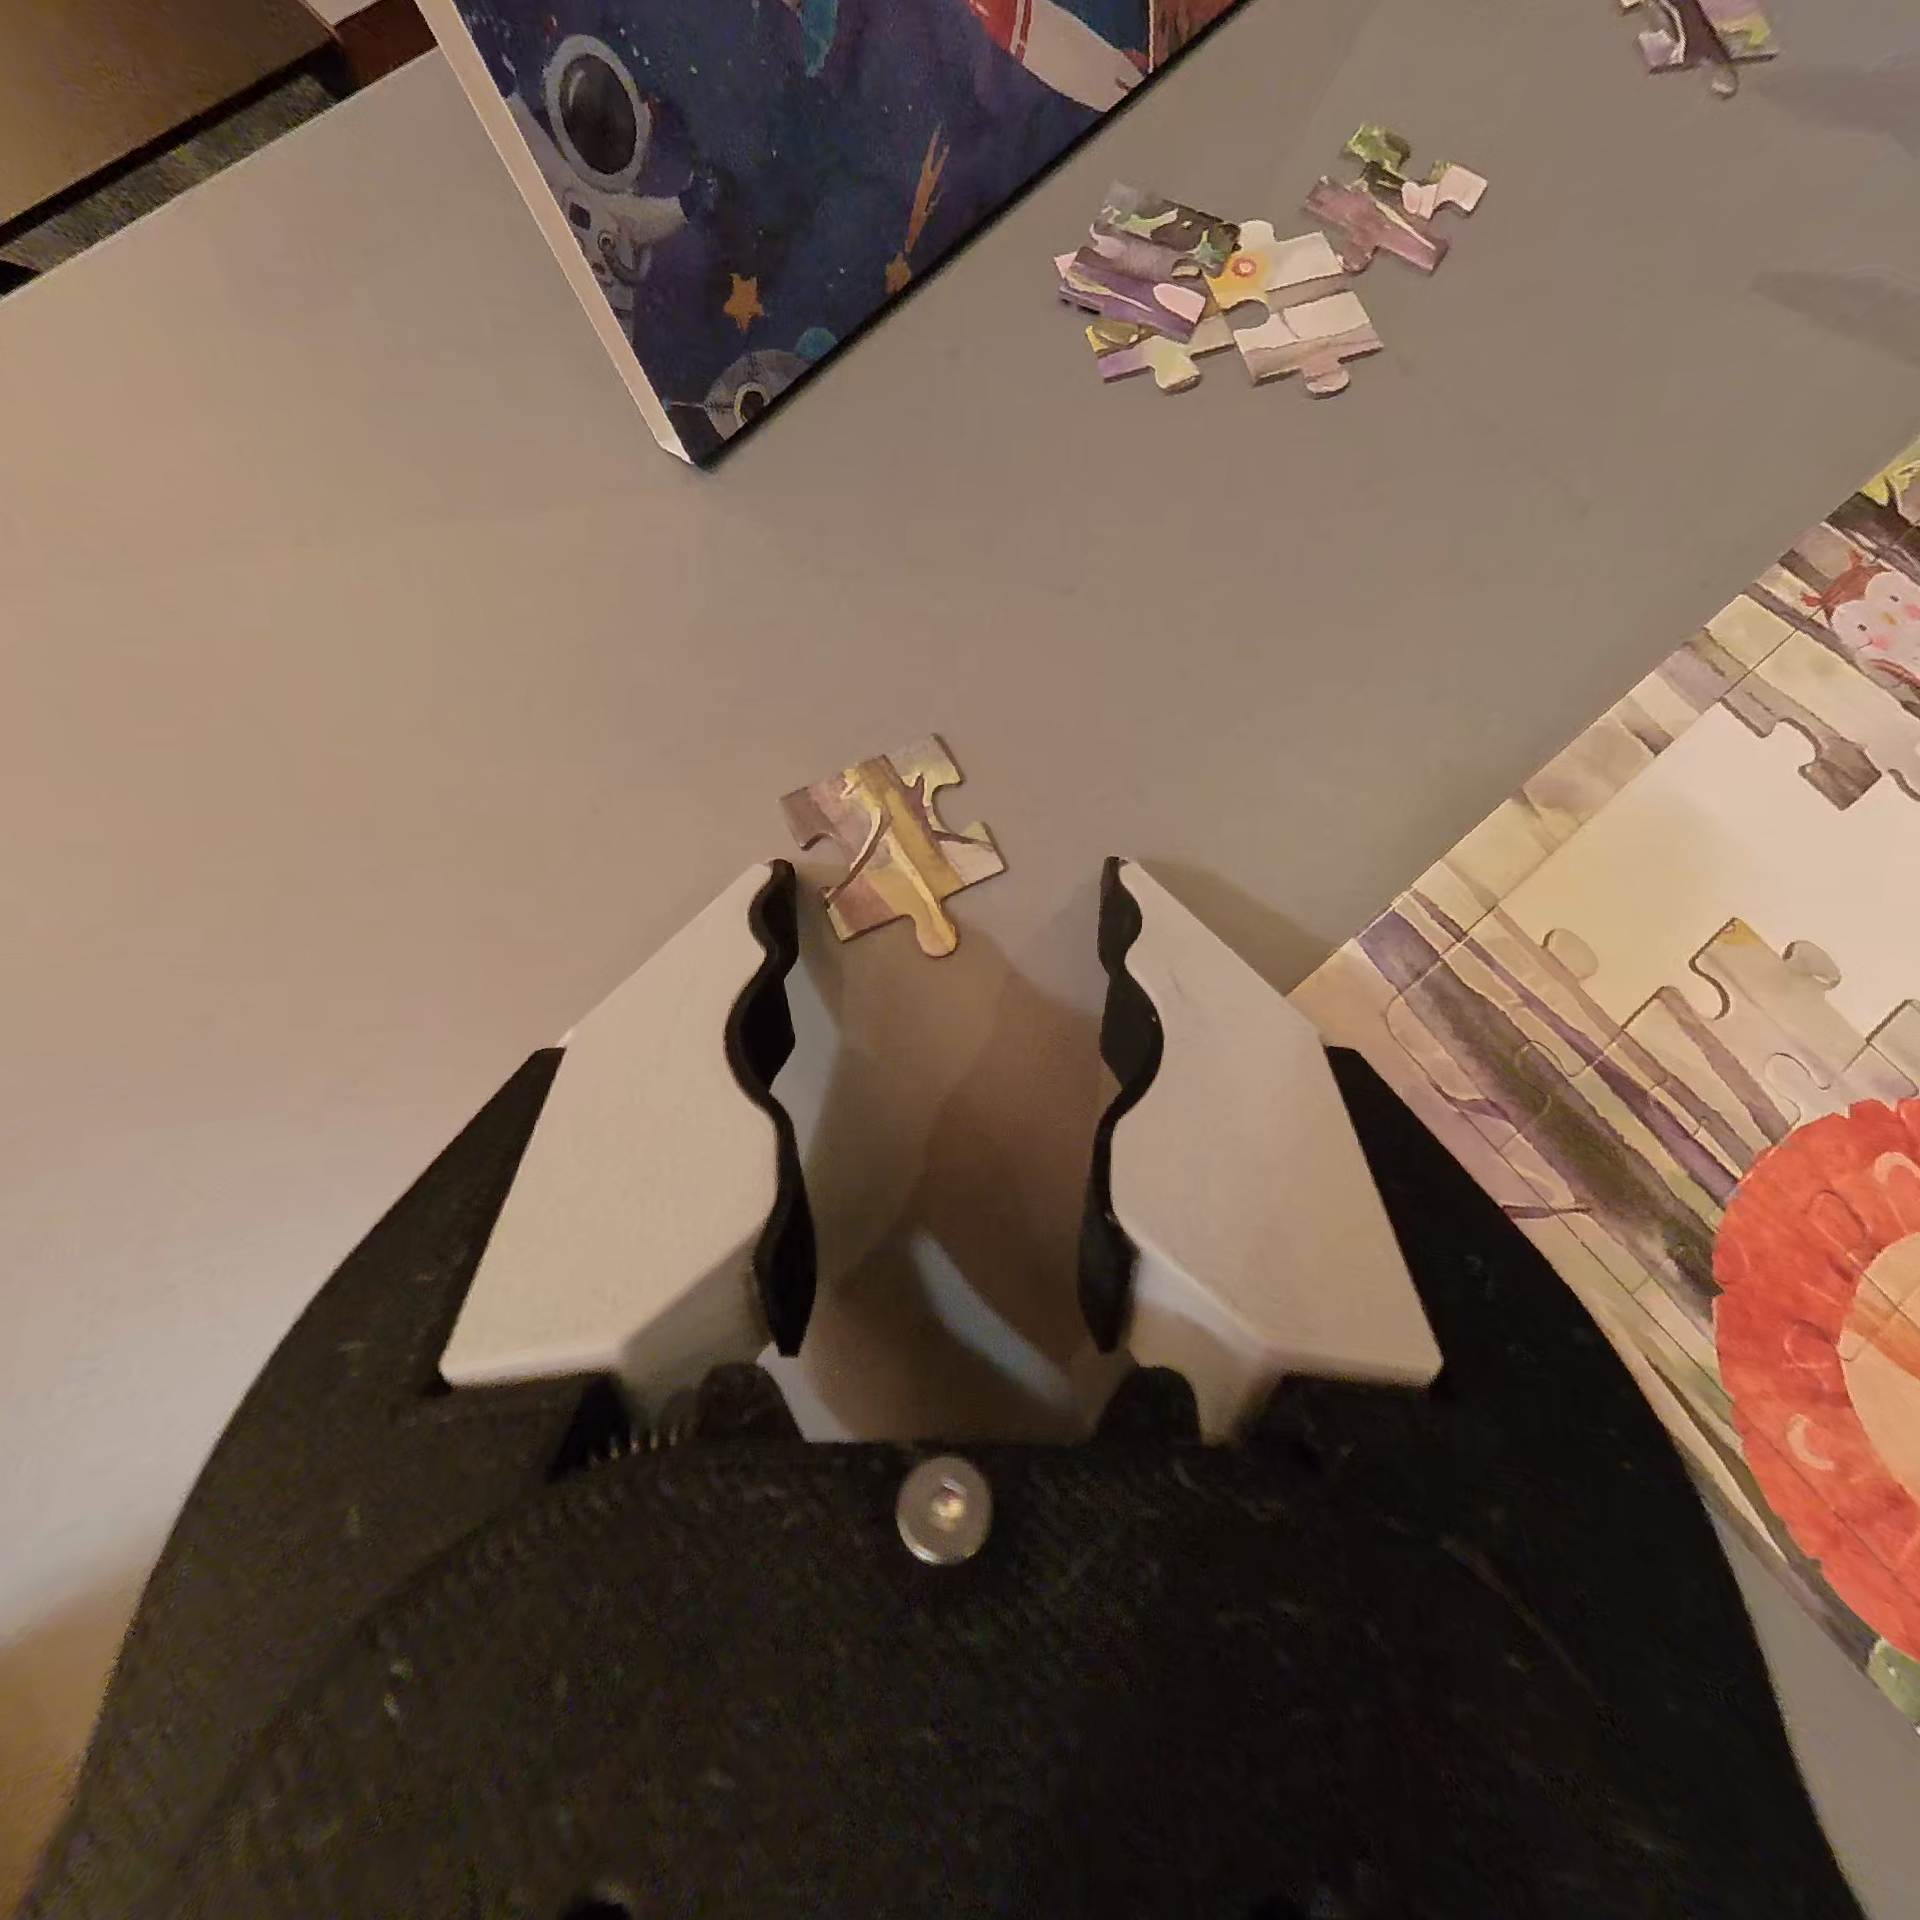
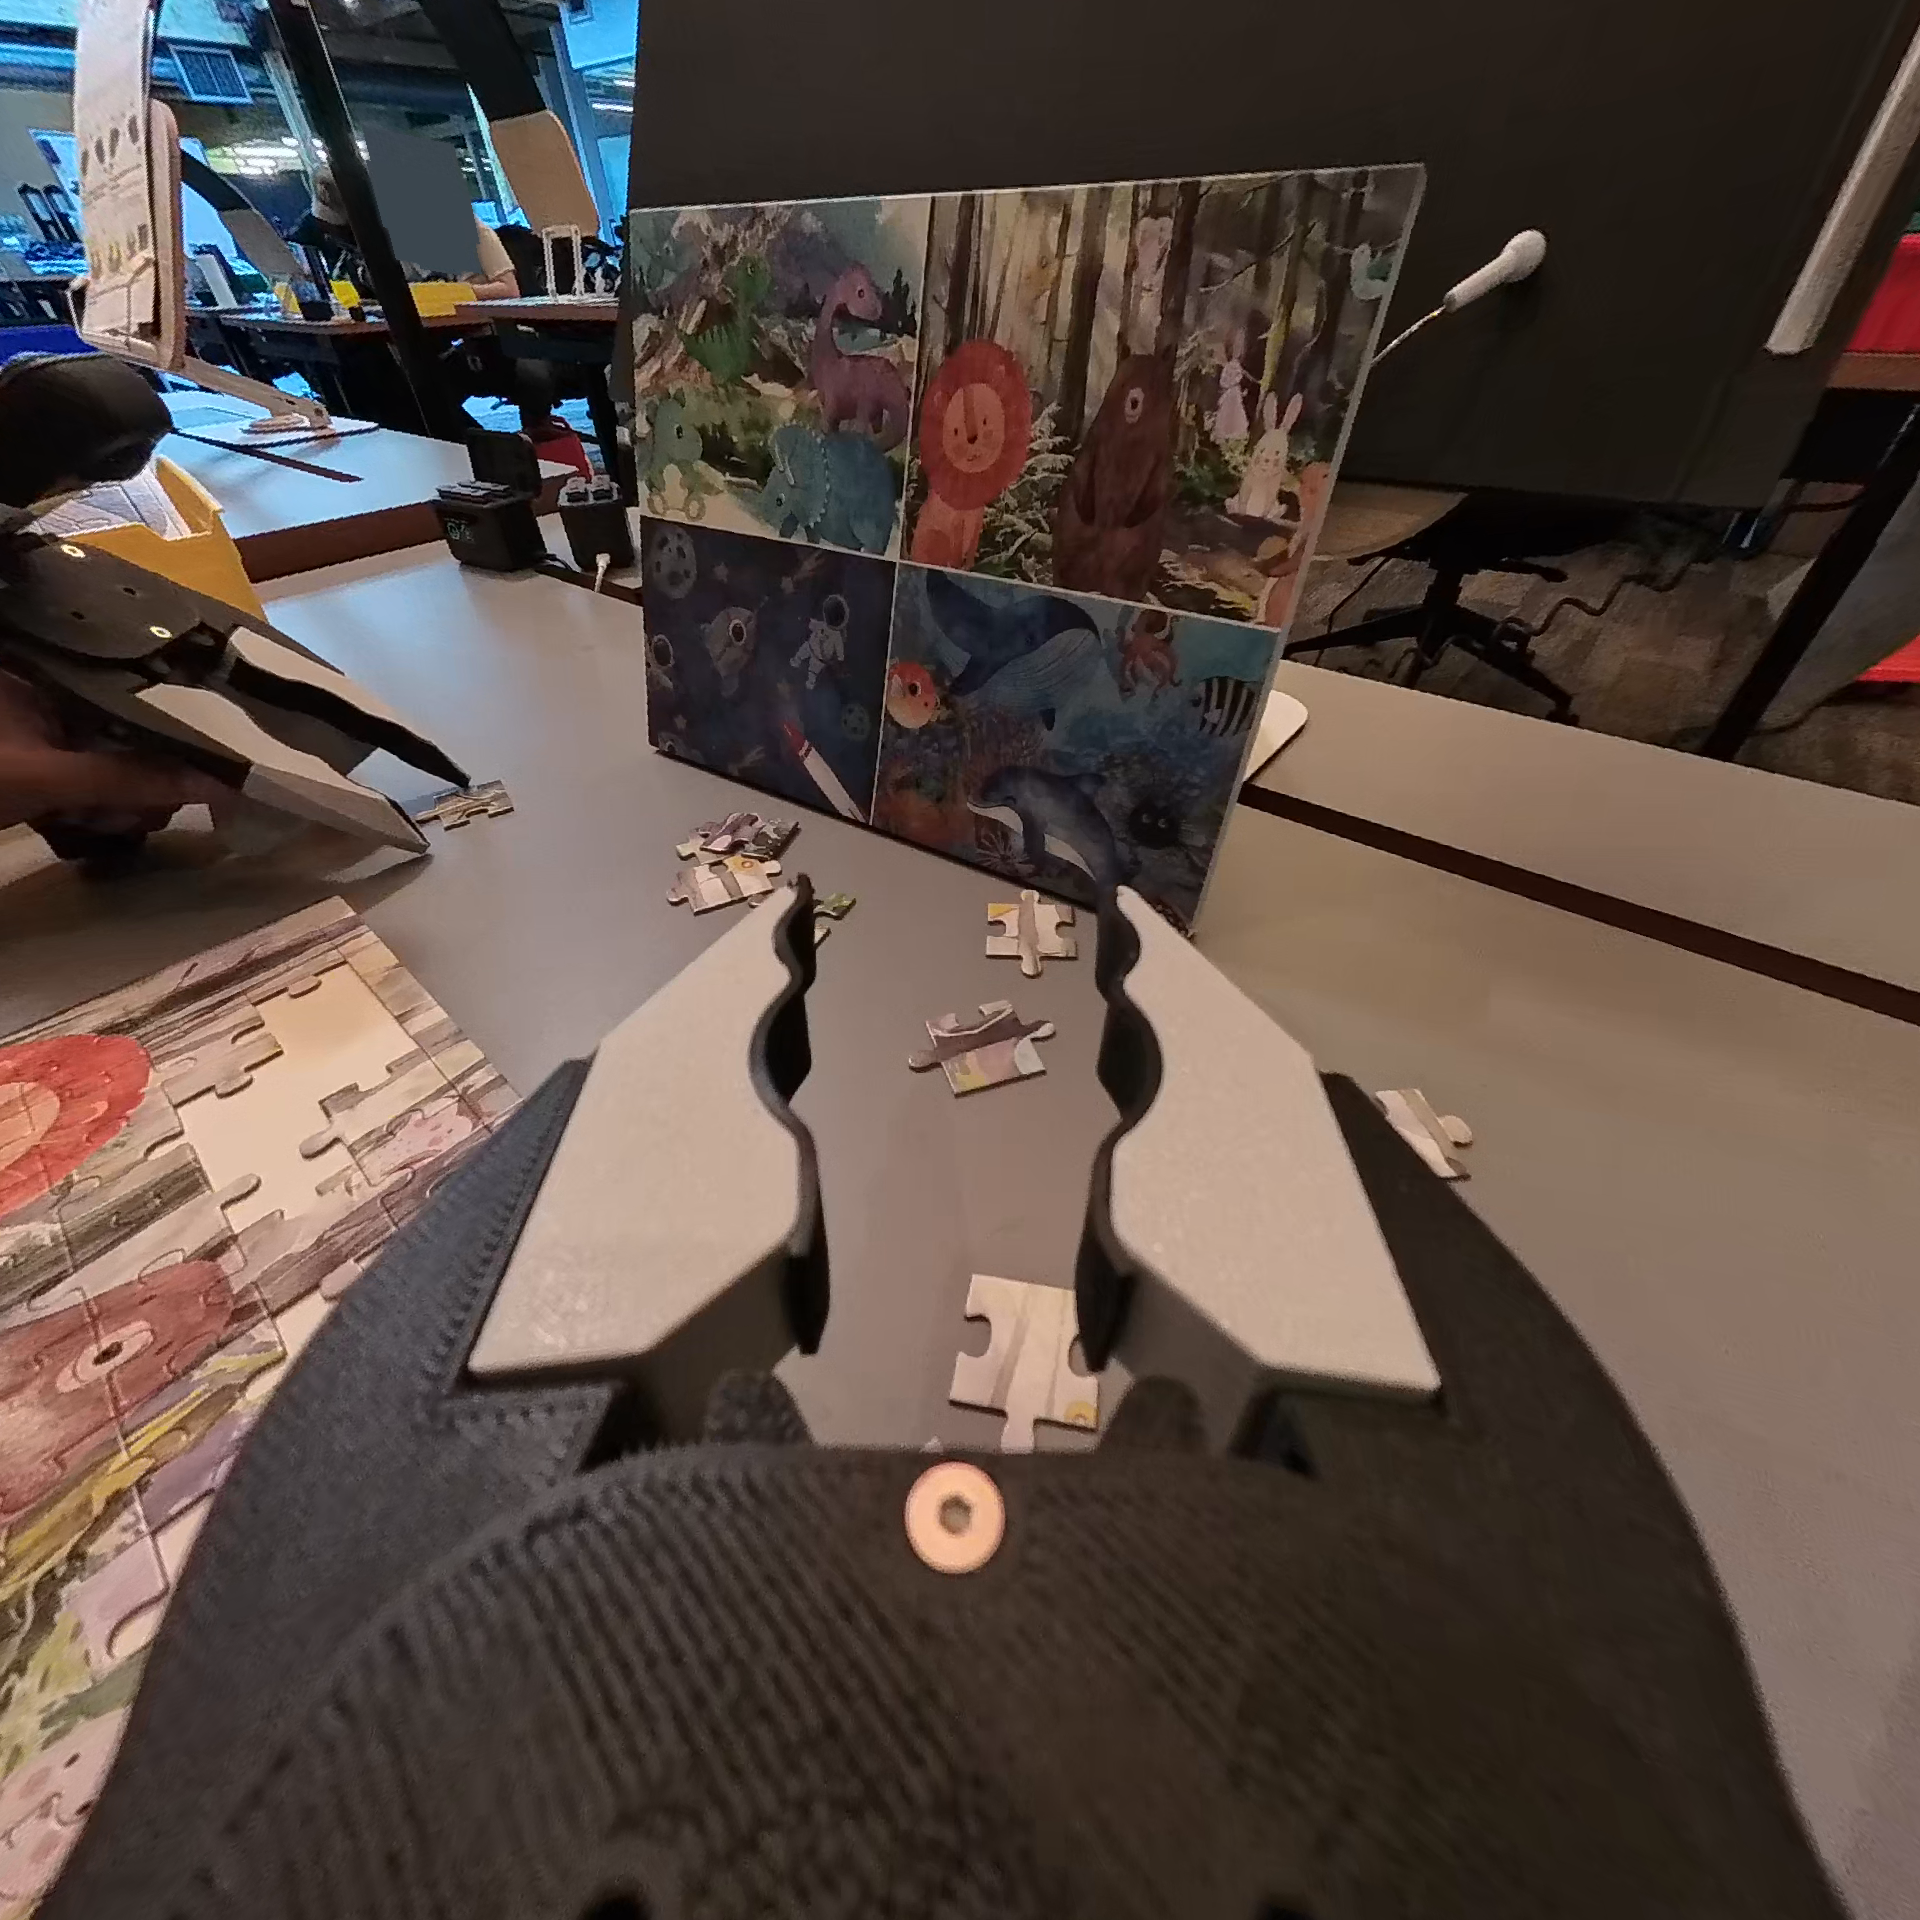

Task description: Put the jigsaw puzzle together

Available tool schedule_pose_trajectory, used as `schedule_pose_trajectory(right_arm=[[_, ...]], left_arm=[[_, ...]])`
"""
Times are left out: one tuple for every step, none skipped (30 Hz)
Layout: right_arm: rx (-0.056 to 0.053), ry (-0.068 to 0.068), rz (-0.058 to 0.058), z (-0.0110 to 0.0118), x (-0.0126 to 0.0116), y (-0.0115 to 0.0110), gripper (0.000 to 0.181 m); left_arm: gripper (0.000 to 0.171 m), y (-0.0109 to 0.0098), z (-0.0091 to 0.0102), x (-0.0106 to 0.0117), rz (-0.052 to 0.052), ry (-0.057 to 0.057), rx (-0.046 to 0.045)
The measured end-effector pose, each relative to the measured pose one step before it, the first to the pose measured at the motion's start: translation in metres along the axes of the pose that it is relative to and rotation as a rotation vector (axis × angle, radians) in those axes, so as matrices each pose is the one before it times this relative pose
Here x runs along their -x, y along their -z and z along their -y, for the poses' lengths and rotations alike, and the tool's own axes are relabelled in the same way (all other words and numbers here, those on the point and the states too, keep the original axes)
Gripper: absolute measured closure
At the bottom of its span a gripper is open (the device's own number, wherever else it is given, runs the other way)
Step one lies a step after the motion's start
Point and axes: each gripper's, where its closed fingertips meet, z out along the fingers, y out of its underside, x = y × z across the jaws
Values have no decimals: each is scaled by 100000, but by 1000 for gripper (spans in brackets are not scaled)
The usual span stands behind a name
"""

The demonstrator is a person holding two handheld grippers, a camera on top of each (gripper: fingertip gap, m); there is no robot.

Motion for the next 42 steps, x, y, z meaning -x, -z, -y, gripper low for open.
schedule_pose_trajectory(right_arm=[[-18,-17,84,11,20,7,128],[-50,-20,79,16,20,5,128],[-62,24,40,18,18,-3,128],[24,38,11,-12,6,-7,128],[72,13,17,-18,1,-10,128],[53,-42,77,-15,13,-12,128],[50,-72,111,-5,20,-10,128],[2,-1,61,1,15,-7,128],[-22,75,-2,3,9,-2,128],[-3,61,17,1,19,-8,128],[19,10,42,7,20,2,128],[-4,-16,52,0,8,0,128],[-53,-31,55,7,10,-4,128],[-60,-52,79,7,22,3,128],[-16,-49,94,3,24,-8,128],[34,-13,86,-3,27,-12,128],[97,35,75,-21,14,-16,128],[215,38,82,-54,21,-32,128],[341,-42,91,-78,20,-45,128],[280,-86,122,-71,14,-35,127],[138,-72,101,-42,17,-37,127],[120,-73,85,-42,15,-24,127],[127,-43,50,-34,2,-15,127],[52,13,-6,-16,5,-5,127],[-15,16,-14,2,-3,-1,127],[-18,-32,19,3,5,-1,127],[-43,-60,40,15,3,6,127],[-84,-32,32,19,7,10,127],[-35,7,12,6,8,-10,127],[46,18,12,-6,0,3,127],[23,24,3,-4,13,1,127],[13,3,57,-1,15,-6,127],[-26,24,44,12,12,6,127],[-37,34,39,25,18,0,127],[-40,37,62,13,21,12,127],[19,27,49,18,26,-3,127],[42,25,79,4,24,4,127],[18,38,99,8,32,-5,127],[-7,60,90,12,30,-7,127],[-10,86,85,21,35,1,127],[-41,139,83,42,46,16,127],[-128,210,63,71,46,33,127]], left_arm=[[114,2,0,25,89,135,-13],[114,-1,1,24,115,83,6],[115,1,-1,17,140,32,9],[115,-6,-10,24,187,32,19],[116,-5,4,25,154,36,14],[117,0,-1,16,132,33,7],[118,11,4,1,44,-9,-19],[119,-1,1,6,29,-23,-9],[120,-4,3,3,61,-41,9],[121,1,0,-30,-94,-154,-27],[123,0,1,-38,-166,-190,-37],[125,13,4,-44,-175,-205,-45],[126,2,-2,-33,-102,-137,-9],[128,10,7,-34,-239,-80,-42],[130,11,-5,-41,-293,-49,-73],[132,9,8,-42,-286,-64,-51],[133,1,-1,-73,-500,-162,-4],[136,2,-2,-114,-671,-304,-24],[141,3,-3,-154,-888,-374,-26],[142,-6,2,-36,-110,-128,33],[142,3,-6,-6,100,-120,18],[142,-4,3,-2,23,-40,10],[143,0,1,-25,-200,-36,-7],[147,16,0,-106,-701,-59,-31],[149,-11,-4,-79,-509,8,10],[150,-8,6,-60,-332,-27,19],[150,-4,3,-10,-24,-19,8],[150,4,-4,12,36,16,-4],[151,0,1,-14,-93,21,-7],[151,0,-1,-29,-218,-21,4],[153,14,3,-50,-354,-171,-49],[153,-9,8,-55,-302,-237,-9],[154,-6,21,-47,-86,-324,-74],[154,-11,7,-22,33,-360,20],[154,-1,12,-38,49,-394,-12],[154,-7,4,-50,-119,-340,4],[154,6,14,-65,-284,-341,-119],[154,19,56,-69,-333,-288,-295],[154,23,66,-36,-275,-114,-443],[154,43,88,-18,-179,54,-629],[154,63,134,-16,-212,172,-928],[154,85,162,1,-177,322,-1172]])
